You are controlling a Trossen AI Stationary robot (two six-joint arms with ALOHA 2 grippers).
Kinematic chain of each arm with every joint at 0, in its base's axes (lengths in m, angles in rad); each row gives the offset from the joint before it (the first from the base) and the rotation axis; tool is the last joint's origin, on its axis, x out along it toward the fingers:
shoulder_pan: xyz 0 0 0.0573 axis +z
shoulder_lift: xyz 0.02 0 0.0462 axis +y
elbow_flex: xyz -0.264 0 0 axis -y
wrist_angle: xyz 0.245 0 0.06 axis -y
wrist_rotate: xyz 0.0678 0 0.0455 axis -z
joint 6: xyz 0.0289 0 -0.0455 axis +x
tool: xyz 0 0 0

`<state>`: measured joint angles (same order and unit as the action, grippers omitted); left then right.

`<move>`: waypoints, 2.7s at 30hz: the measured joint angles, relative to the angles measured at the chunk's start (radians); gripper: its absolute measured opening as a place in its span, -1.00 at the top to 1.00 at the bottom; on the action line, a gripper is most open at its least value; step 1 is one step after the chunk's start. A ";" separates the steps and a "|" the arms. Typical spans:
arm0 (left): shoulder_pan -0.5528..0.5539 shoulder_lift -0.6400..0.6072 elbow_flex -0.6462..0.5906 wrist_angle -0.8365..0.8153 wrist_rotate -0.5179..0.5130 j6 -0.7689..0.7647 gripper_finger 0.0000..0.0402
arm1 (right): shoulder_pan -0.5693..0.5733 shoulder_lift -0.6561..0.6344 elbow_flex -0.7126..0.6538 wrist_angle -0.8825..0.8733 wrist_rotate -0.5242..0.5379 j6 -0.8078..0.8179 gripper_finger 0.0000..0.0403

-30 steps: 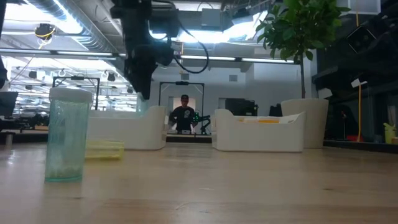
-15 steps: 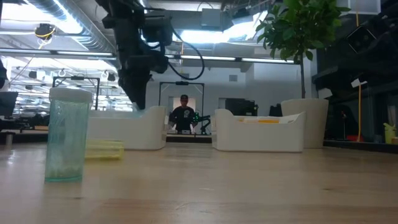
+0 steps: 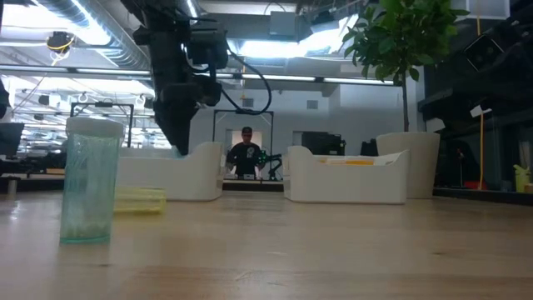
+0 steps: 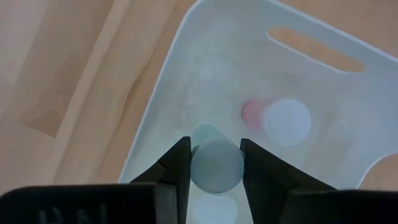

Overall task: Pick and place medicine bottles into bin by pill shape (circle, oval)
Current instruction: Put the right blue pill bottle into the left white bin, then put the blue pill bottle into the left white bin

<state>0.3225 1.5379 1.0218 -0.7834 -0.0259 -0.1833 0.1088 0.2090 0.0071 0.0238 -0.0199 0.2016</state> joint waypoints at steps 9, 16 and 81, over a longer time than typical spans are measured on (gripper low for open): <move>0.000 0.000 0.000 0.013 -0.009 0.010 0.38 | 0.000 0.000 0.000 0.000 0.000 0.000 -0.39; 0.005 0.000 0.000 0.014 -0.010 0.010 0.27 | 0.000 0.000 0.000 0.000 0.000 0.000 -0.39; -0.866 0.398 0.678 -0.260 -0.152 -0.630 0.03 | 0.000 0.000 0.000 0.000 0.000 0.000 -0.39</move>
<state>-0.5438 1.9359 1.7002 -1.0437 -0.1775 -0.8128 0.1087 0.2092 0.0072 0.0238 -0.0197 0.2015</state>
